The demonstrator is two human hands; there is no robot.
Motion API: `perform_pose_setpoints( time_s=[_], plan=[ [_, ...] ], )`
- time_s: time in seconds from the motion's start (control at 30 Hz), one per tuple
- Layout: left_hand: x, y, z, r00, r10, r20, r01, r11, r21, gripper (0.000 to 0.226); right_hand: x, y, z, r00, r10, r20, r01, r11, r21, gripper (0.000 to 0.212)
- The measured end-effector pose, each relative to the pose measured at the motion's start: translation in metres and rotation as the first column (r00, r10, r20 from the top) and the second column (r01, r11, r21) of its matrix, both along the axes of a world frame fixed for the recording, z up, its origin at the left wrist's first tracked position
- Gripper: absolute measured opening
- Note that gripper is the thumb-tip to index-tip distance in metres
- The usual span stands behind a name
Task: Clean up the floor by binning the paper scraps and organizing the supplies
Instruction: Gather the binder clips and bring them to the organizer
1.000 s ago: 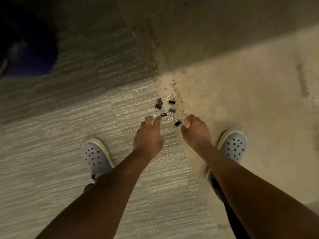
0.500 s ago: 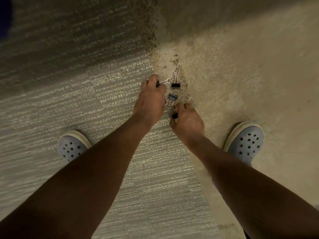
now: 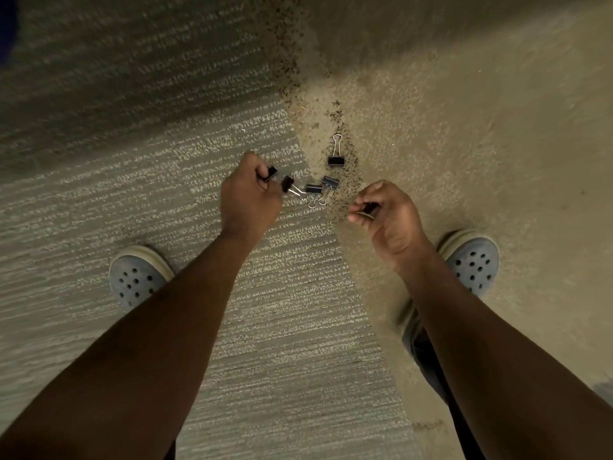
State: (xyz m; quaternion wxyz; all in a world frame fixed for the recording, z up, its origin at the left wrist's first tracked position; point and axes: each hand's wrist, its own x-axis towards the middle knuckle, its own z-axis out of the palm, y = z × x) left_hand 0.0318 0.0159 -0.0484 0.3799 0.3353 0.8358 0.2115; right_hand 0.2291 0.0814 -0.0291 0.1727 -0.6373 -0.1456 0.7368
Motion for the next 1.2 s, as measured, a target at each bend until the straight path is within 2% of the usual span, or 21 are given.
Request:
perform_pose_setpoints(
  time_s=[0.07, 0.13, 0.2, 0.27, 0.33, 0.37, 0.43, 0.47, 0.53, 0.63, 0.67, 0.73, 0.83, 0.9, 0.97, 1.07, 1.13, 1.2],
  plan=[
    [-0.006, -0.006, -0.001, 0.997, 0.07, 0.022, -0.07, 0.997, 0.011, 0.019, -0.004, -0.002, -0.005, 0.983, 0.104, 0.154, -0.104, 0.995, -0.01, 0.022],
    [-0.011, -0.012, -0.003, 0.994, 0.106, 0.01, -0.106, 0.994, 0.003, 0.017, -0.01, -0.003, -0.014, 0.865, 0.287, 0.412, -0.345, 0.936, 0.071, 0.039],
    [-0.014, -0.016, -0.006, 0.996, 0.089, -0.029, -0.09, 0.996, -0.024, 0.019, -0.018, -0.007, -0.022, 0.619, 0.427, 0.66, -0.66, 0.738, 0.142, 0.043],
    [-0.015, -0.018, -0.008, 0.992, -0.023, -0.124, 0.012, 0.996, -0.086, 0.02, -0.024, -0.011, -0.024, 0.44, 0.451, 0.776, -0.834, 0.526, 0.167, 0.029],
    [-0.016, -0.018, -0.008, 0.938, -0.229, -0.261, 0.195, 0.969, -0.15, 0.024, -0.03, -0.014, -0.024, 0.326, 0.449, 0.832, -0.913, 0.379, 0.153, 0.01],
    [-0.017, -0.018, -0.007, 0.897, -0.333, -0.291, 0.292, 0.94, -0.174, 0.033, -0.032, -0.015, -0.024, 0.265, 0.449, 0.853, -0.943, 0.307, 0.131, 0.015],
    [-0.018, -0.018, -0.005, 0.822, -0.499, -0.275, 0.455, 0.865, -0.21, 0.054, -0.035, -0.015, -0.025, 0.151, 0.469, 0.87, -0.986, 0.137, 0.097, 0.042],
    [-0.018, -0.017, -0.004, 0.795, -0.549, -0.257, 0.506, 0.835, -0.217, 0.058, -0.035, -0.014, -0.025, 0.106, 0.469, 0.877, -0.994, 0.053, 0.092, 0.052],
    [-0.018, -0.016, -0.004, 0.76, -0.602, -0.246, 0.566, 0.798, -0.204, 0.053, -0.031, -0.012, -0.027, 0.013, 0.475, 0.88, -0.993, -0.101, 0.069, 0.065],
    [-0.018, -0.016, -0.005, 0.69, -0.678, -0.252, 0.649, 0.734, -0.199, 0.041, -0.023, -0.008, -0.031, -0.073, 0.486, 0.871, -0.974, -0.222, 0.041, 0.074],
    [-0.018, -0.017, -0.006, 0.695, -0.676, -0.245, 0.652, 0.736, -0.181, 0.039, -0.022, -0.006, -0.032, -0.091, 0.485, 0.87, -0.971, -0.239, 0.031, 0.075],
    [-0.02, -0.017, -0.006, 0.767, -0.605, -0.213, 0.594, 0.795, -0.12, 0.036, -0.02, -0.002, -0.034, -0.121, 0.474, 0.872, -0.966, -0.26, 0.007, 0.077],
    [-0.018, -0.016, -0.004, 0.836, -0.525, -0.159, 0.527, 0.849, -0.033, 0.039, -0.019, 0.004, -0.037, -0.115, 0.416, 0.902, -0.963, -0.268, 0.001, 0.066],
    [-0.012, -0.016, -0.003, 0.839, -0.529, -0.126, 0.534, 0.845, 0.011, 0.044, -0.017, 0.008, -0.04, -0.086, 0.387, 0.918, -0.969, -0.246, 0.013, 0.047],
    [-0.005, -0.015, -0.004, 0.814, -0.567, -0.123, 0.574, 0.819, 0.026, 0.044, -0.014, 0.011, -0.041, -0.012, 0.395, 0.918, -0.98, -0.188, 0.068, 0.032],
    [0.004, -0.015, -0.009, 0.769, -0.622, -0.146, 0.628, 0.778, -0.007, 0.048, -0.009, 0.009, -0.041, 0.216, 0.474, 0.854, -0.968, -0.008, 0.25, 0.034],
    [0.008, -0.015, -0.014, 0.729, -0.66, -0.182, 0.663, 0.747, -0.049, 0.049, -0.008, 0.006, -0.036, 0.449, 0.498, 0.742, -0.893, 0.227, 0.388, 0.031],
    [0.009, -0.014, -0.018, 0.716, -0.671, -0.194, 0.667, 0.739, -0.096, 0.039, -0.008, 0.003, -0.032, 0.639, 0.441, 0.63, -0.766, 0.44, 0.468, 0.016]
  ],
)
